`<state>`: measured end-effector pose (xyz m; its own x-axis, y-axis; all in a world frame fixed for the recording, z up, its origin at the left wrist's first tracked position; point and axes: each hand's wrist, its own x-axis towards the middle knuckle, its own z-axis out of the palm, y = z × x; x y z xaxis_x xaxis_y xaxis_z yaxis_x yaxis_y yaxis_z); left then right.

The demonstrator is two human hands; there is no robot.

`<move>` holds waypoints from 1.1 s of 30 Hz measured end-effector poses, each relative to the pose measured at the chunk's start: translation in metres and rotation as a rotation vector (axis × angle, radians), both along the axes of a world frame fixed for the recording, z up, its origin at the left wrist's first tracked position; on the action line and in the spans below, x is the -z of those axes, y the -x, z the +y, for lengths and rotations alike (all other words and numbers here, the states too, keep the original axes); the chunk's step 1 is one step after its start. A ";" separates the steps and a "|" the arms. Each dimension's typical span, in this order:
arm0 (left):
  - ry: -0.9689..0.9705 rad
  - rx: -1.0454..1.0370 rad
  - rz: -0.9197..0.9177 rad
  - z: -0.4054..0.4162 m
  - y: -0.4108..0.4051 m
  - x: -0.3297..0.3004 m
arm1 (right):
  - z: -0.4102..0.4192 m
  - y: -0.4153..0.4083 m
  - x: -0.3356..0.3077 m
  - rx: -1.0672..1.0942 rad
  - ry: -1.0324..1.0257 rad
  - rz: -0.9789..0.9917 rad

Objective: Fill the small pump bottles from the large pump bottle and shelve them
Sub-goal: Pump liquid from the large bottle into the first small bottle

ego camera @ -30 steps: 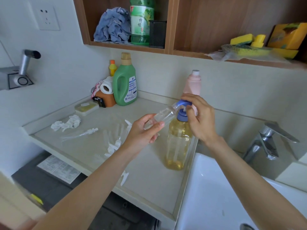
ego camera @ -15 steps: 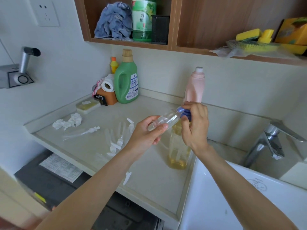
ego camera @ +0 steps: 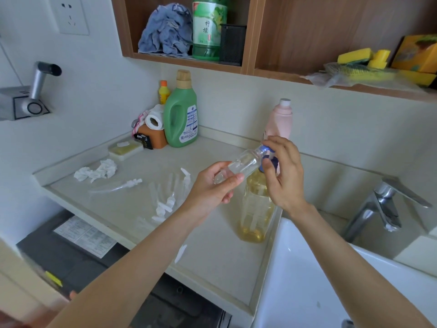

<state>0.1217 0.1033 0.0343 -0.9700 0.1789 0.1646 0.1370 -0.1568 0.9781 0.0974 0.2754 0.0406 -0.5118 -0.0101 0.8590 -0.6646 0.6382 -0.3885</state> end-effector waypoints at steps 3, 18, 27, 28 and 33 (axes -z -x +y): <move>0.000 -0.006 0.002 0.000 -0.001 0.002 | -0.008 0.000 0.009 0.017 0.028 0.051; 0.001 -0.004 -0.014 -0.001 -0.001 0.008 | 0.005 -0.004 -0.012 0.045 -0.049 -0.014; -0.017 0.011 -0.013 0.003 0.000 0.005 | 0.003 0.005 0.001 -0.022 0.019 0.000; -0.016 0.013 -0.013 0.004 0.000 0.005 | 0.002 0.006 0.001 -0.021 0.044 0.024; -0.011 -0.008 -0.054 0.003 0.003 0.011 | -0.005 0.010 0.006 0.052 0.064 0.096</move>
